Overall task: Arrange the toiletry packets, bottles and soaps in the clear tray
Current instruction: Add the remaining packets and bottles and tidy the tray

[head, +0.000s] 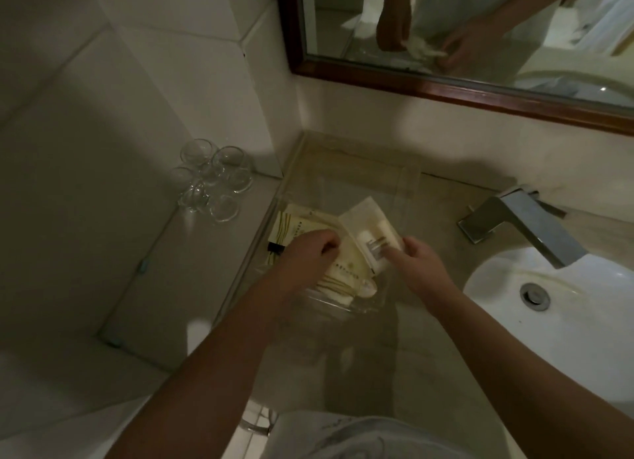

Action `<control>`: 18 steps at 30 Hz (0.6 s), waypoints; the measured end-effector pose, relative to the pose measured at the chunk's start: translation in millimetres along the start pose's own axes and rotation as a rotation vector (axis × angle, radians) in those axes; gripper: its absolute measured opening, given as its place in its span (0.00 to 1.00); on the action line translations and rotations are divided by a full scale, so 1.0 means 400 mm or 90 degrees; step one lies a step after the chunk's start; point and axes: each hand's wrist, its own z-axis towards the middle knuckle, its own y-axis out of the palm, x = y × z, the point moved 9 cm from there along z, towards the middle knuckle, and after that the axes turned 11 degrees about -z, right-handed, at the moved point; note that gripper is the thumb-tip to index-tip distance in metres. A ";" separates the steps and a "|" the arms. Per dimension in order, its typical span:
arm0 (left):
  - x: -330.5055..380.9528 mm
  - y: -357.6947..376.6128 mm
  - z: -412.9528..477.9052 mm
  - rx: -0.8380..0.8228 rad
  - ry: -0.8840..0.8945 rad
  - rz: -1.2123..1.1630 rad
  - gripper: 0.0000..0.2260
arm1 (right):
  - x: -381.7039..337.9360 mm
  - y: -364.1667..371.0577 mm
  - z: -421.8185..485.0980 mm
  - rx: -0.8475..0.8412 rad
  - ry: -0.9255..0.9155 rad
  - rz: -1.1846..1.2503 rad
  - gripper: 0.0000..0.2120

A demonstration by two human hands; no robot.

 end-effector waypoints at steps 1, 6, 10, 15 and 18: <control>0.015 0.011 0.006 -0.055 0.013 0.010 0.04 | -0.008 0.008 0.003 -0.025 -0.013 -0.014 0.08; 0.045 0.019 0.029 -0.115 0.013 -0.023 0.06 | -0.023 0.023 0.004 -0.042 -0.033 -0.079 0.06; -0.022 -0.003 0.007 -0.007 -0.097 -0.225 0.09 | 0.004 0.003 -0.003 0.056 0.003 -0.054 0.05; -0.156 0.034 -0.066 0.013 -0.259 -0.322 0.04 | 0.083 0.005 -0.027 0.162 0.090 0.060 0.05; -0.168 0.013 -0.061 0.127 -0.285 -0.317 0.04 | 0.085 0.025 -0.037 0.179 0.087 0.049 0.04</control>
